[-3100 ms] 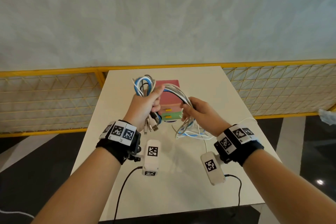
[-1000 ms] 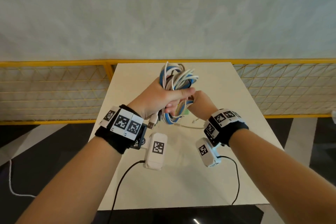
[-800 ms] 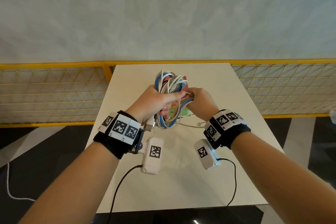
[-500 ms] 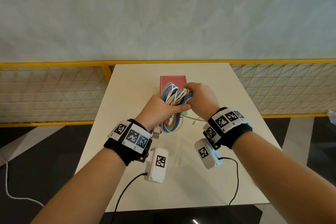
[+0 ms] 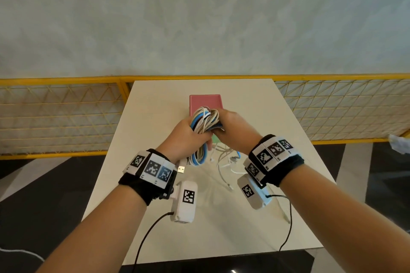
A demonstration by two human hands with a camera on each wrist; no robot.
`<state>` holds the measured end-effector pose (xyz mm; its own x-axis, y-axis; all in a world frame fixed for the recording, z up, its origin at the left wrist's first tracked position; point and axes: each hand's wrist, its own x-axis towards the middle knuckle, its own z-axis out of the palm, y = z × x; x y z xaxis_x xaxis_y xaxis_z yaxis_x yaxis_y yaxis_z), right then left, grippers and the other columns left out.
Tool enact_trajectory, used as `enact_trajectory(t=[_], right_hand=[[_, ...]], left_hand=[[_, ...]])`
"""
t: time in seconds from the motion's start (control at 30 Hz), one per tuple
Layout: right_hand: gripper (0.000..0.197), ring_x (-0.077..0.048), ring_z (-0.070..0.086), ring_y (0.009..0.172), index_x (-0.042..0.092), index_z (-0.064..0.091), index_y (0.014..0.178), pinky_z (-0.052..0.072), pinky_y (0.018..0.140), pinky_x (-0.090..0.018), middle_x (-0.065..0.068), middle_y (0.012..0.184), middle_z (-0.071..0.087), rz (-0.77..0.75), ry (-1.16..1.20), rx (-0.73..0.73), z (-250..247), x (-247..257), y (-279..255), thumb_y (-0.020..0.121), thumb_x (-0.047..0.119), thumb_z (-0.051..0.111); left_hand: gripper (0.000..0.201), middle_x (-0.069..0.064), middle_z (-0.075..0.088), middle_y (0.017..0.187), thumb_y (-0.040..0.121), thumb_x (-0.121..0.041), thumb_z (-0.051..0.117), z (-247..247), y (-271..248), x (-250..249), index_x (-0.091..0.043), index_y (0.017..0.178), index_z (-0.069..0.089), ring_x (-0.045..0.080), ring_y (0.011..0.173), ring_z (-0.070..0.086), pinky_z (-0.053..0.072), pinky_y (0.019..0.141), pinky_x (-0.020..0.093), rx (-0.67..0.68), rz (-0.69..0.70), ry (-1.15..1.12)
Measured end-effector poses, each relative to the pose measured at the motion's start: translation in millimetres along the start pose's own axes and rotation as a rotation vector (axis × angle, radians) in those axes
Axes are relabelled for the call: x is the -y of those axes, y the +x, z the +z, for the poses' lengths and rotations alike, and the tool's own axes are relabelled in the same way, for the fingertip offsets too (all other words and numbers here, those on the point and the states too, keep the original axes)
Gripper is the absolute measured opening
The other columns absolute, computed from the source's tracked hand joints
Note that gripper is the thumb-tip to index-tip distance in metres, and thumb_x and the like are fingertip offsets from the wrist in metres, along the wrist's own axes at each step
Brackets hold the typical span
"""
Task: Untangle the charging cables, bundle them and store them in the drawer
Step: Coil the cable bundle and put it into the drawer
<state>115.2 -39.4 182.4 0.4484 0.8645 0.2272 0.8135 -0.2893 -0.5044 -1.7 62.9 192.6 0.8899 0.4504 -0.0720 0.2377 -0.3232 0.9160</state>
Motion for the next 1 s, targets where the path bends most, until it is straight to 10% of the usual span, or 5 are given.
enact_trajectory(t=[0.43, 0.53, 0.63, 0.77, 1.0], right_hand=[[0.033, -0.032, 0.061, 0.094, 0.008, 0.043, 0.116, 0.049, 0.085, -0.047, -0.014, 0.107, 0.062, 0.244, 0.057, 0.144, 23, -42, -12, 0.096, 0.034, 0.048], [0.053, -0.014, 0.055, 0.106, 0.011, 0.042, 0.13, 0.046, 0.09, -0.028, -0.002, 0.122, 0.055, 0.066, 0.168, 0.025, 9, -30, -5, 0.086, 0.032, 0.065], [0.03, -0.015, 0.059, 0.088, 0.003, 0.049, 0.116, 0.047, 0.077, -0.025, -0.008, 0.102, 0.063, -0.042, 0.307, -0.053, 4, -10, -2, 0.094, 0.022, 0.054], [0.013, -0.002, 0.056, 0.063, 0.005, 0.047, 0.098, 0.045, 0.065, -0.017, 0.002, 0.073, 0.055, 0.079, 0.386, -0.004, 18, -12, -10, 0.099, 0.017, 0.042], [0.027, -0.015, 0.047, 0.055, 0.016, 0.05, 0.091, 0.045, 0.053, -0.031, 0.003, 0.069, 0.046, 0.215, 0.656, -0.18, 23, 6, -1, 0.101, 0.034, 0.034]], left_hand=[[0.031, 0.005, 0.057, 0.051, 0.089, -0.02, 0.067, -28, 2, -10, 0.004, 0.069, 0.064, 0.011, 0.047, 0.054, 0.048, 0.053, 0.02, -0.182, 0.091, -0.042], [0.035, -0.001, 0.056, 0.049, 0.089, -0.023, 0.068, -32, 3, -11, -0.013, 0.056, 0.061, 0.015, 0.052, 0.057, 0.055, 0.067, 0.035, -0.118, 0.118, 0.026], [0.032, -0.006, 0.058, 0.049, 0.088, -0.022, 0.07, -39, 4, -15, -0.024, 0.056, 0.063, 0.011, 0.055, 0.059, 0.054, 0.07, 0.034, -0.092, 0.158, 0.018], [0.034, 0.009, 0.052, 0.05, 0.091, -0.018, 0.065, -49, 7, -10, 0.011, 0.076, 0.058, 0.023, 0.054, 0.056, 0.058, 0.069, 0.035, -0.111, 0.225, -0.063], [0.023, -0.01, 0.059, 0.06, 0.082, -0.043, 0.073, -29, 11, 14, -0.023, 0.081, 0.063, 0.005, 0.055, 0.06, 0.051, 0.057, 0.022, -0.334, 0.096, 0.013]])
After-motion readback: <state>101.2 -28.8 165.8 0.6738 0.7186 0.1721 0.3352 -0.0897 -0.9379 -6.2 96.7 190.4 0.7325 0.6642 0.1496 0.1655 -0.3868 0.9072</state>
